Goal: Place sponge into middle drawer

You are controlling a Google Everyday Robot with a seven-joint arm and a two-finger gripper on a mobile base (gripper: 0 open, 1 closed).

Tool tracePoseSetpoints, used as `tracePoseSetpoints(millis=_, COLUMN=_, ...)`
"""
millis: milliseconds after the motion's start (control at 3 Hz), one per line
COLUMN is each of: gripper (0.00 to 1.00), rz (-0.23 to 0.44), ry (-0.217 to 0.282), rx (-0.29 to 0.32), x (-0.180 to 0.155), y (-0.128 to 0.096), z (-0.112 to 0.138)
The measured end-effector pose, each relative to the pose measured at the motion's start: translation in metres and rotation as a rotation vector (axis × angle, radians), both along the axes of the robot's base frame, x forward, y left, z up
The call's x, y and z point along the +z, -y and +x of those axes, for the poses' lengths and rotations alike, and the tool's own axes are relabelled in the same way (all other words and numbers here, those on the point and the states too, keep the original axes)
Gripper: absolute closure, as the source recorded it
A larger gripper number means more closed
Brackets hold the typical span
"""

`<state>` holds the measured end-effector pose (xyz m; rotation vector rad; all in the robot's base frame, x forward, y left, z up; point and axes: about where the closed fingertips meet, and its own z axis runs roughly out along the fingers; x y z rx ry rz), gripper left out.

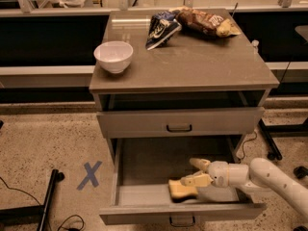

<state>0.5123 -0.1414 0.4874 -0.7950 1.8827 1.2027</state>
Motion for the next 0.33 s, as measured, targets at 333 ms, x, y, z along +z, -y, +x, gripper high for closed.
tracePoseSetpoints(millis=333, gripper=0.0, rz=0.017, ry=-0.002, rx=0.01, x=0.001, y=-0.0029, z=-0.0014)
